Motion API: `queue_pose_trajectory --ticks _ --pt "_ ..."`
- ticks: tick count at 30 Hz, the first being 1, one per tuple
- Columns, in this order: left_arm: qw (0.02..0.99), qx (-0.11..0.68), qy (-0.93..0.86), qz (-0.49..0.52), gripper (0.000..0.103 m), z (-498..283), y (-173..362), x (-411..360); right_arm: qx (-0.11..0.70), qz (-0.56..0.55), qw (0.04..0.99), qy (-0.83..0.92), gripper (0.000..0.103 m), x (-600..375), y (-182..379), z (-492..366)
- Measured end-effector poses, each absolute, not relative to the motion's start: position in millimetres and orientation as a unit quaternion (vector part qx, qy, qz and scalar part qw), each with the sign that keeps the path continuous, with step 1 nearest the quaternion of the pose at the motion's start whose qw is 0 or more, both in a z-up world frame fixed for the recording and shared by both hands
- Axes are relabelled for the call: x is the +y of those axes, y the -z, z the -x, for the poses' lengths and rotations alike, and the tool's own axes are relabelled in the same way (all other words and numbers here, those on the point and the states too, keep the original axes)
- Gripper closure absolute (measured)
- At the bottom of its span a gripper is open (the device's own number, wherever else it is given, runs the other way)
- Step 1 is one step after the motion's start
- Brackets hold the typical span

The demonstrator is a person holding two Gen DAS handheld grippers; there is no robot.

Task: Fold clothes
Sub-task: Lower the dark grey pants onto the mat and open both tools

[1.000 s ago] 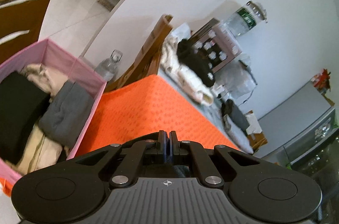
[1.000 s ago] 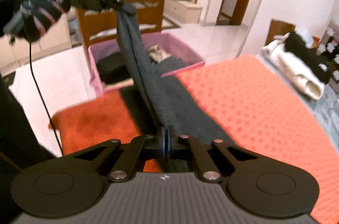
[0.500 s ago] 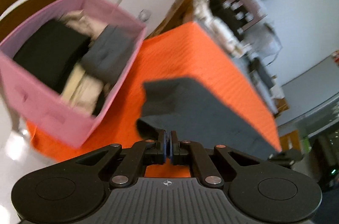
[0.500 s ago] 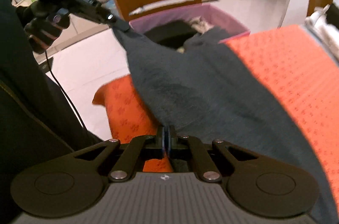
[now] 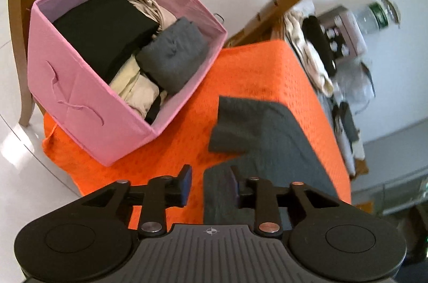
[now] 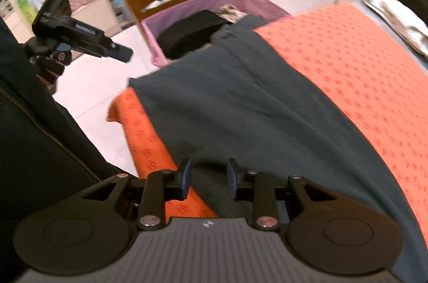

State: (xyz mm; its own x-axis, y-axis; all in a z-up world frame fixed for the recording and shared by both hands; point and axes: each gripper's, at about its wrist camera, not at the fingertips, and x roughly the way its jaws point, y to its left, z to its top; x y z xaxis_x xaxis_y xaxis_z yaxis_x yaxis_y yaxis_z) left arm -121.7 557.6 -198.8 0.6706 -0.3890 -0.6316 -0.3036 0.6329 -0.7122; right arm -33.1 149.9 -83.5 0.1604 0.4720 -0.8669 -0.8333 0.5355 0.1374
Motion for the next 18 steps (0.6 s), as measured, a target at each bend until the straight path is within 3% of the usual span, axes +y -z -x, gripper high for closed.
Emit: queue_pose_trajectory --ticks 4,18 --pt "0.795 0.405 0.030 0.450 0.052 104.1 214.2 554.0 0.473 0.201 0.757 -0.404 0.069 136.7 83.3 23.2" --pt "0.683 0.381 0.024 0.623 0.042 117.3 276.9 537.2 0.470 0.225 0.768 -0.372 0.064 121.8 69.2 5.3"
